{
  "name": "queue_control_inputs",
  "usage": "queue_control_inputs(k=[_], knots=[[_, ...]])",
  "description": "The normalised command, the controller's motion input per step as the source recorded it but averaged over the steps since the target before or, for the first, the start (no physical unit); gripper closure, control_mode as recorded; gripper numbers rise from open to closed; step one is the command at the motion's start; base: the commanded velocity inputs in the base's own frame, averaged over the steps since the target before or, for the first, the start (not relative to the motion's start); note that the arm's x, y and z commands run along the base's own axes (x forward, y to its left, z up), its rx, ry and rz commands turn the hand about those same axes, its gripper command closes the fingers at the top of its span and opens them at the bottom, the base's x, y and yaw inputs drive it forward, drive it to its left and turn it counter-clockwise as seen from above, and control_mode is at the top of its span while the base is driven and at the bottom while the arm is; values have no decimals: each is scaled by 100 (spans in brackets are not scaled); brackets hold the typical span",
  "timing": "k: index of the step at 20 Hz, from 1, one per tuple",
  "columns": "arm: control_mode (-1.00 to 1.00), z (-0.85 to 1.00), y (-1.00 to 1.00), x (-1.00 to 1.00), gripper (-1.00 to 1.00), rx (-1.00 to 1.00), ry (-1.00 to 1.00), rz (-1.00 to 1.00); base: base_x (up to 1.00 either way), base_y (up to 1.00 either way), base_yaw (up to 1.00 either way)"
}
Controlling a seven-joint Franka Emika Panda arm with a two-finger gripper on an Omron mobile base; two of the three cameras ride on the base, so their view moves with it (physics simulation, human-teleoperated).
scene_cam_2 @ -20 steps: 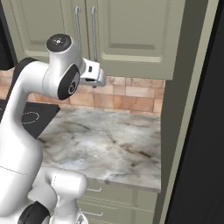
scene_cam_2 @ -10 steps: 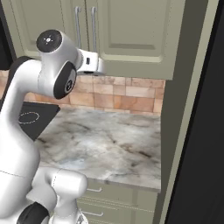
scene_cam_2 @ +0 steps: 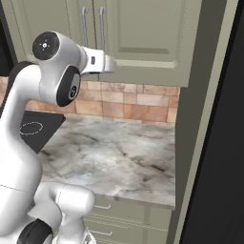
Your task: Move the bowls from the cabinet to the plates on the dining table.
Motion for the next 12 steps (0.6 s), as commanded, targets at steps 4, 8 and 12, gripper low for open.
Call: queue_control_inputs(k=[4,8,12], knots=[[-100,18,0,19,-100,0,-9,0,0,0,0],[-100,17,-3,26,-100,0,-7,0,0,0,0],[-100,13,-1,26,-100,0,-6,-1,0,0,0]])
